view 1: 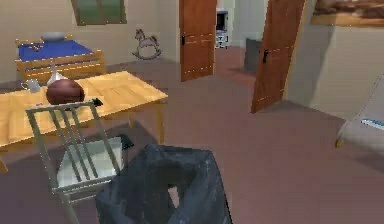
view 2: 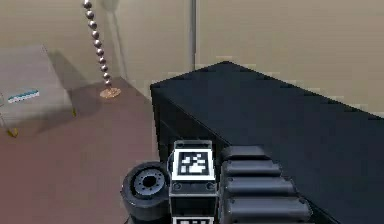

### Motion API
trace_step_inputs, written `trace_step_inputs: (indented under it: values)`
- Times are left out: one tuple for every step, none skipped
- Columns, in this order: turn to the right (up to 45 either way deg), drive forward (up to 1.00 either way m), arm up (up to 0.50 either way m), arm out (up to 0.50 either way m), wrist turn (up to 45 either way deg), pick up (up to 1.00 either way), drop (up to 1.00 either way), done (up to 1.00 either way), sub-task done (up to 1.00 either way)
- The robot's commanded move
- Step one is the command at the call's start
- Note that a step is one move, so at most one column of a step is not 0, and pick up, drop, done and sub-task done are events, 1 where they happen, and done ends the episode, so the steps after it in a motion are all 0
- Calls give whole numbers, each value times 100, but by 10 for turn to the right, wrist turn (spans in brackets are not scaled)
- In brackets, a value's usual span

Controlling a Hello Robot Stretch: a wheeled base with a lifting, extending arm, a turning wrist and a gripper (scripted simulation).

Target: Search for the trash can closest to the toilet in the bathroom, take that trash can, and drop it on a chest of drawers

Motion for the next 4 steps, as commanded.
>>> trace_step_inputs:
  values:
    - [450, 0, 0, 0, 0, 0, 0, 0, 0]
    - [450, 0, 0, 0, 0, 0, 0, 0, 0]
    - [30, 0, 0, 0, 0, 0, 0, 0, 0]
    - [-450, 0, 0, 0, 0, 0, 0, 0, 0]
